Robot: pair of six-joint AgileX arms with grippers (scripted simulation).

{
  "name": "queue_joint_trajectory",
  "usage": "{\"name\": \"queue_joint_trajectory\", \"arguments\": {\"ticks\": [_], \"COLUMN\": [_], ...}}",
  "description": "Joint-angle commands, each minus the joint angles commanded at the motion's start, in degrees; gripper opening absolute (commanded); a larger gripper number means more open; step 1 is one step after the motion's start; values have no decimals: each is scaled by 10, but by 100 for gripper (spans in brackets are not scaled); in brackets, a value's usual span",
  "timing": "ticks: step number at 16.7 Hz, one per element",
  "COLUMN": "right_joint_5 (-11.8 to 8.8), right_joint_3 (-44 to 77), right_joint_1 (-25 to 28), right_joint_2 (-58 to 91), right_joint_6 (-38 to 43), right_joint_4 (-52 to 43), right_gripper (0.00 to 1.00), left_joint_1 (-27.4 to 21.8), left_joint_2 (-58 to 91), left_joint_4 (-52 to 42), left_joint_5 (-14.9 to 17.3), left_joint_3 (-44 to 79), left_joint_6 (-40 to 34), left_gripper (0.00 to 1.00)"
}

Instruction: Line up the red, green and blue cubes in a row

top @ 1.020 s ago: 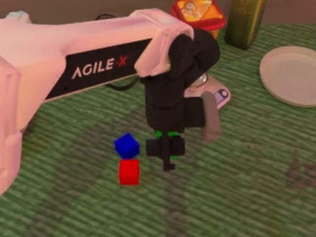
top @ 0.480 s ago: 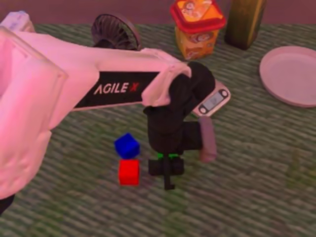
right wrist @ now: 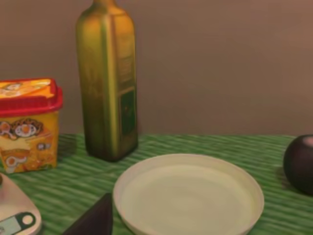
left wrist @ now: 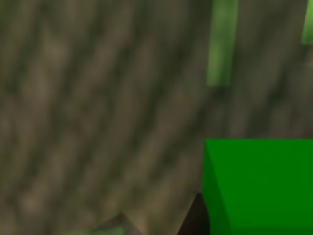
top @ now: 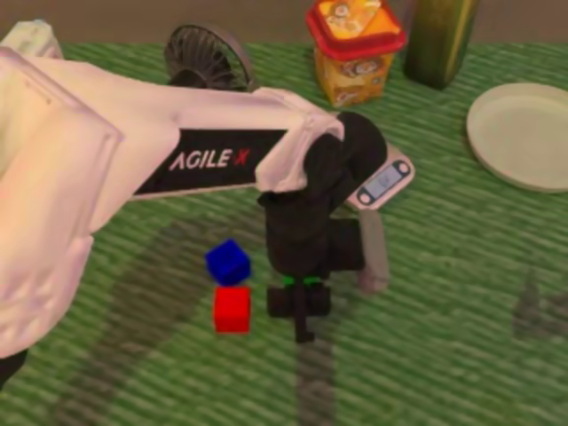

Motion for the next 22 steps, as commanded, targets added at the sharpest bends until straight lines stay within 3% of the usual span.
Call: {"name": "queue_joint_trajectory", "arguments": {"ticks": [8, 18, 22], "right_joint_5": [0, 0, 0], "right_joint_3": [0, 0, 0], "right_joint_1": [0, 0, 0], "right_joint_2": [0, 0, 0], "right_joint_6": [0, 0, 0], "right_joint_4": [0, 0, 0], "right_gripper": [100, 100, 100], "left_joint_1": [0, 1, 5], "left_joint_2": [0, -1, -20], "left_joint_4": [0, -2, -70], "left_joint_5": [0, 0, 0], "left_joint_3": [0, 2, 47], "left_joint_6": [0, 1, 1], "left_gripper": [98, 100, 100]}}
